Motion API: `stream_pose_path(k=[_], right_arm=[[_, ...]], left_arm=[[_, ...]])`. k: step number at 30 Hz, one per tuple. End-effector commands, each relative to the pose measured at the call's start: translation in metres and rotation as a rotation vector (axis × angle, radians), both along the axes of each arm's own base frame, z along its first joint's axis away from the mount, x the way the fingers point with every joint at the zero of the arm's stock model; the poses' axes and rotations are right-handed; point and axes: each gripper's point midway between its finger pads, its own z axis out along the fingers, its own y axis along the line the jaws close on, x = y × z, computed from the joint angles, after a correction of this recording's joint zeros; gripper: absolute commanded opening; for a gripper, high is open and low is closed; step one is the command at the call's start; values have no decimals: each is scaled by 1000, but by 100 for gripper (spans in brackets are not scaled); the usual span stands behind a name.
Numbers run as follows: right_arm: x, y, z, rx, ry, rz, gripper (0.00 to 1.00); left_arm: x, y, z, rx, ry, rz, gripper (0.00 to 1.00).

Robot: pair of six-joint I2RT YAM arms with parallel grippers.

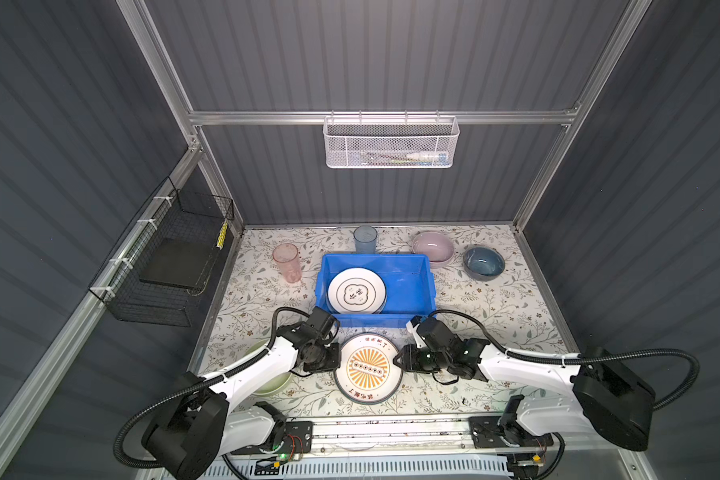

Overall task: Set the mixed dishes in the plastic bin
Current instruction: 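Pinch the orange-sunburst plate's rim with both grippers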

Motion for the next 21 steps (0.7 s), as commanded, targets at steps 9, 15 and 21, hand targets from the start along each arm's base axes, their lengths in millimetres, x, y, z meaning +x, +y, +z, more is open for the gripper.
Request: stream_pose_path(k=[9,15,21], right_arm=[[-2,18,44,232,-109,41,29],[-2,22,58,283,-156,67,28],[-7,30,56,297,-127,110,28]], left_arm=[[-8,6,-12,45,35,-12,9],[-8,5,-14,47,42,-14,7],[-7,5,-14,45,41,-16,6]])
